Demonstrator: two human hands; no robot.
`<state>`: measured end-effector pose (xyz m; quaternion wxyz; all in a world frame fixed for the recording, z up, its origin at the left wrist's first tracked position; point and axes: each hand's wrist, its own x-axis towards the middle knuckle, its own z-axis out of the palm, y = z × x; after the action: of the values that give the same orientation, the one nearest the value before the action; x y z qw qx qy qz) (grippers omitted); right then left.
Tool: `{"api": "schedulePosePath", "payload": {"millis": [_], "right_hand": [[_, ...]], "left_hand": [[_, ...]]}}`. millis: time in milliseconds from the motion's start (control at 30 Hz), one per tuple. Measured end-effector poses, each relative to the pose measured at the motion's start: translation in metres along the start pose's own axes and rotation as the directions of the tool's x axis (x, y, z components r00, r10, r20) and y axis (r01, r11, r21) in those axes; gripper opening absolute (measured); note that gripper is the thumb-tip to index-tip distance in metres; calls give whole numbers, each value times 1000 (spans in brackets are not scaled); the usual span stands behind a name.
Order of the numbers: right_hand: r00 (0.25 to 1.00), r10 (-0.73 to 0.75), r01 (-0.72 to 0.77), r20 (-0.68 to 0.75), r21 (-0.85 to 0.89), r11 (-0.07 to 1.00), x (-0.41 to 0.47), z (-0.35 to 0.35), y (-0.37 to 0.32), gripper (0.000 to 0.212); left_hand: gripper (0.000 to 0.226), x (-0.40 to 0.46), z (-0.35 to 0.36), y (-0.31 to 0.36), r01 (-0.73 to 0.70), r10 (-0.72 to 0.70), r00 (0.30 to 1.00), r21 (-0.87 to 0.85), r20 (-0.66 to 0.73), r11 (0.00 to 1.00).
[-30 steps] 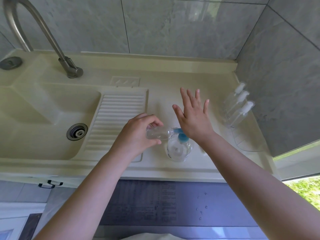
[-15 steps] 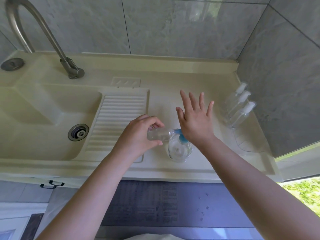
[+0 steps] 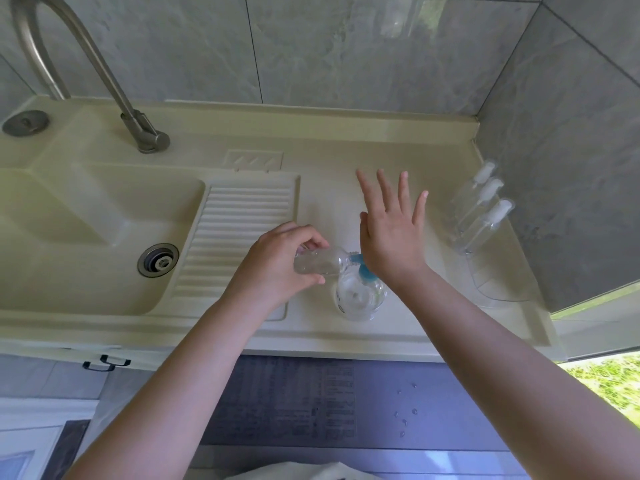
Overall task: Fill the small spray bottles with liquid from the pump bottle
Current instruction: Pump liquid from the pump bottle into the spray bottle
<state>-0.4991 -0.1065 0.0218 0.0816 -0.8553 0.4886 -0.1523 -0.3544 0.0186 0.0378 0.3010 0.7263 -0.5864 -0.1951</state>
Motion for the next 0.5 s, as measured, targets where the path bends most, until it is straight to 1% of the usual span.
{"api": "schedulePosePath", "payload": {"millis": [33,100,167,233,267,333,400,500], "right_hand": [[1000,14,-15,22,11,1000,-3,3,0,63],[1000,17,-17,9,-1,1000,-3,5,1,63],[998,-13,11,-58,-27,1000,0,0,1,62],[993,-18,19,-118,6,1000,3,-6,-1,64],[994,-19,20,-109,13,1000,3,-5,-2,65],[1000,-3,3,-20,16,1000,-4,1,-1,68],[999,24,-24,22,10,1000,-4,5,1,68],[999,-4,2,-50,-39,999,2,-2,0,65]], "left_hand": [[45,0,0,1,2,-2,1000,1,7,1000],[45,0,1,1,6,-6,1000,6,14,1000],[45,-1,2,2,10,-10,1000,2,17,1000],[44,0,1,3,9,-9,1000,6,6,1000],[44,0,1,4,10,-10,1000,9,3,1000],[45,-1,2,3,15,-15,1000,5,15,1000],[45,-1,2,4,11,-11,1000,5,16,1000],[45,-1,2,6,10,-10,1000,3,16,1000]]}}
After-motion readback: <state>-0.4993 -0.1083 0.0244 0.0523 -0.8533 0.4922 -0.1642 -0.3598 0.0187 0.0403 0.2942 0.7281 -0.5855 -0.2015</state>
